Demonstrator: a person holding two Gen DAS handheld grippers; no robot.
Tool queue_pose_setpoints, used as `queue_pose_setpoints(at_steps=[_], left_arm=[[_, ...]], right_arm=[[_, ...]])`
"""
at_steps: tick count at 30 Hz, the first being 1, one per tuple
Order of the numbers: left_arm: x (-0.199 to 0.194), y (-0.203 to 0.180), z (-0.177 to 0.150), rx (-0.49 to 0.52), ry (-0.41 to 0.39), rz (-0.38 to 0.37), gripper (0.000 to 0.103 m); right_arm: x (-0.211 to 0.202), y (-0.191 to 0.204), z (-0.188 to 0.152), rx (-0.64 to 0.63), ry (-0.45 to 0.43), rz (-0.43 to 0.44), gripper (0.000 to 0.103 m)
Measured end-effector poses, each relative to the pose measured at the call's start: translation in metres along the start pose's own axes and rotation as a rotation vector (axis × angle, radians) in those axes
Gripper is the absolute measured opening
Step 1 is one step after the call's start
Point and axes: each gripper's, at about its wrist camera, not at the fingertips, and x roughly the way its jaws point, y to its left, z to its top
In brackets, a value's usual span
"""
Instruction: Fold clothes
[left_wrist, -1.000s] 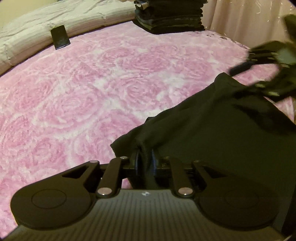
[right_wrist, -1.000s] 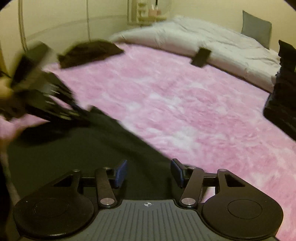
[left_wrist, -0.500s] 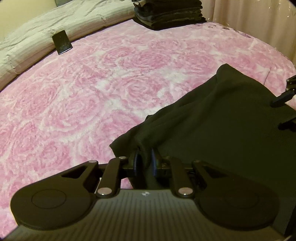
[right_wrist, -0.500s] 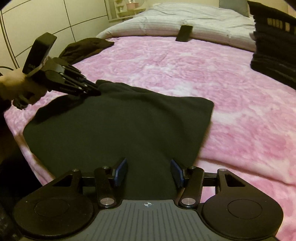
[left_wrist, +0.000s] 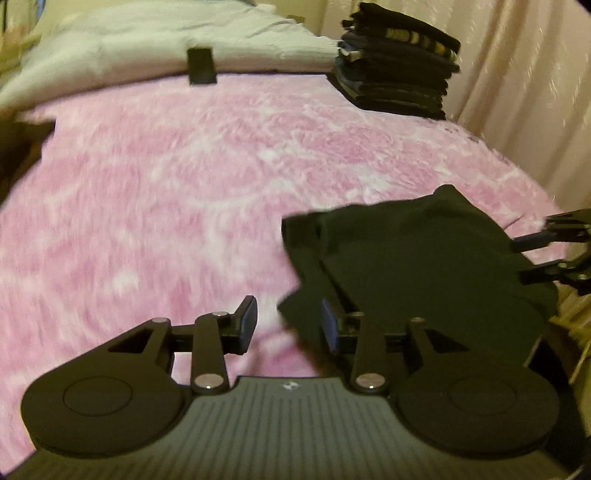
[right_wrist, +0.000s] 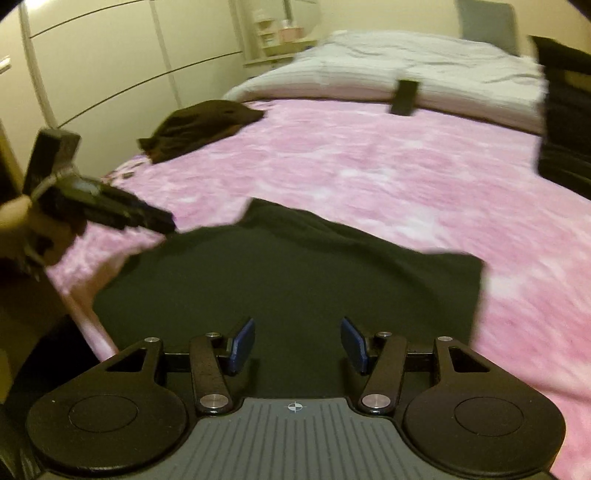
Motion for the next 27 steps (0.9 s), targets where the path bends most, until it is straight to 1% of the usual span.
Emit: queue_pose_setpoints(at_steps=[2, 4, 5, 7, 8, 9, 10, 13, 14, 17, 19, 22, 25, 26, 27], left_arm=[[0.004, 0.009, -0.007, -0.063, 0.0, -0.044, 0.034], [0.014, 0.016, -0.011, -0.111, 0.007, -0.094, 0.034], [0.018, 0.016, -0.012, -0.115, 0.009, -0.117, 0.034], [0.026, 0.017, -0.012, -0.121, 0.013, -0.162, 0.031], [0.027, 0.017, -0.012, -0.111, 0.011, -0.177, 0.023], [0.027, 0.017, -0.012, -0.102, 0.006, -0.19, 0.005], [0.027, 0.016, -0.011, -0.092, -0.001, -0.201, 0.0], [0.019, 0.016, -0.01, -0.043, -0.027, -0.186, 0.0], [0.017, 0.017, -0.01, -0.044, -0.029, -0.191, 0.0], [0.018, 0.018, -0.011, -0.028, -0.015, -0.185, 0.001], [0.022, 0.018, -0.01, -0.027, -0.008, -0.187, 0.004], [0.031, 0.013, -0.008, -0.002, 0.001, -0.197, 0.004], [0.033, 0.011, -0.006, 0.023, 0.007, -0.192, 0.004], [0.032, 0.012, -0.006, 0.022, 0.008, -0.193, 0.005], [0.029, 0.015, -0.005, 0.013, 0.004, -0.187, 0.009]], right_arm=[[0.023, 0.014, 0.018, -0.047, 0.016, 0.043, 0.055], [0.048, 0.024, 0.03, -0.095, 0.043, 0.063, 0.055], [0.061, 0.029, 0.036, -0.119, 0.057, 0.072, 0.055], [0.086, 0.034, 0.045, -0.154, 0.086, 0.094, 0.055], [0.098, 0.034, 0.048, -0.161, 0.1, 0.103, 0.055], [0.107, 0.033, 0.05, -0.159, 0.11, 0.112, 0.055], [0.115, 0.032, 0.052, -0.156, 0.119, 0.121, 0.055], [0.127, 0.029, 0.056, -0.187, 0.14, 0.137, 0.055], [0.128, 0.027, 0.056, -0.196, 0.143, 0.142, 0.055], [0.127, 0.021, 0.058, -0.183, 0.148, 0.15, 0.055], [0.125, 0.025, 0.057, -0.2, 0.139, 0.144, 0.055], [0.121, 0.033, 0.057, -0.239, 0.118, 0.144, 0.055], [0.117, 0.039, 0.057, -0.279, 0.102, 0.151, 0.055], [0.117, 0.041, 0.057, -0.291, 0.098, 0.151, 0.055], [0.115, 0.042, 0.059, -0.302, 0.092, 0.154, 0.055]])
